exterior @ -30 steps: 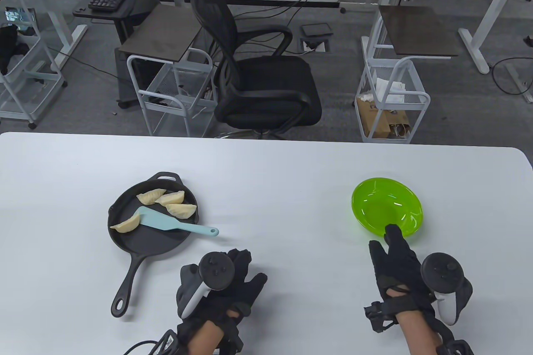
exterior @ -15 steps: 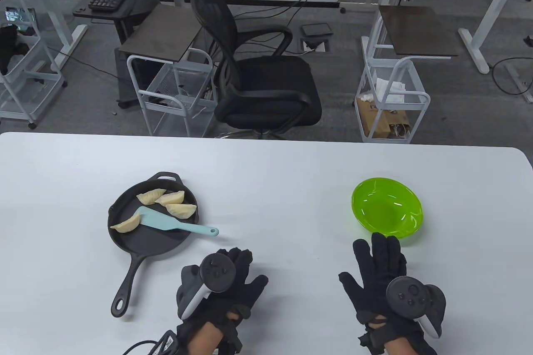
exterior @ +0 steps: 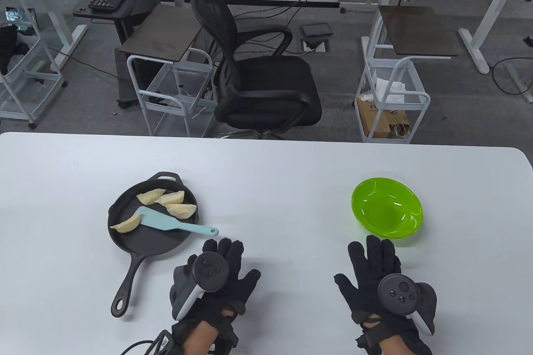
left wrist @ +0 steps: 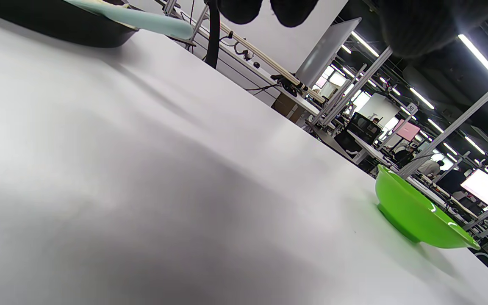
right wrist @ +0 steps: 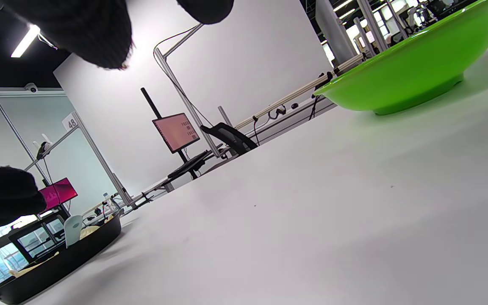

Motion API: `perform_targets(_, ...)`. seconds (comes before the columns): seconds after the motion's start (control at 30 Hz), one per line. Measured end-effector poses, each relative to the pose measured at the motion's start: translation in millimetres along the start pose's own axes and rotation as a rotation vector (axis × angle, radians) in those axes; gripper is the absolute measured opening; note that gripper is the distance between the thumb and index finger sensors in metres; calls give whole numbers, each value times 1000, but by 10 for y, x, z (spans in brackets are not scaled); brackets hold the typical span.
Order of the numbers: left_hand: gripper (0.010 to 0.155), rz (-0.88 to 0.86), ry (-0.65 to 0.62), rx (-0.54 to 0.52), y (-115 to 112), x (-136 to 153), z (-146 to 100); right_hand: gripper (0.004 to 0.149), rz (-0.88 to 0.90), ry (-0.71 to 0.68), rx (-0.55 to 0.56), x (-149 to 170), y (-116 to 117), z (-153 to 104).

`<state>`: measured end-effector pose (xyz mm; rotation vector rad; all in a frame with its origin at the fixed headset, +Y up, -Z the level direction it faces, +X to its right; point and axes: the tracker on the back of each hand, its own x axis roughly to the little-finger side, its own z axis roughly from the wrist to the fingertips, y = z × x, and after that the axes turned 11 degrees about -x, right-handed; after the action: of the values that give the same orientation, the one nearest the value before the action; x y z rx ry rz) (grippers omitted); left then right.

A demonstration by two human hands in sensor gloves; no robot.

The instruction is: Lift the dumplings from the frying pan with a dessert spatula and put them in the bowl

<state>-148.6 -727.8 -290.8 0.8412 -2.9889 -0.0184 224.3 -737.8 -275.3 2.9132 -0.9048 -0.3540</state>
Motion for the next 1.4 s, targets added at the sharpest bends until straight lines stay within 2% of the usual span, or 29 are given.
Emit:
perform_targets(0.3,85,11,123,-115,242,192,35,75,6,8,2,-14,7,-1)
perform_targets(0.93,95,-28,446,-231,569,880,157,75,31,11,6,-2,7,-6)
perform_targets(1.2,99,-38,617,-264,670,1171,145,75,40,9,6,1,5,-9)
perform_targets(1.4,101,13,702,-207,658,1299,161,75,43,10,5,3,6,-10)
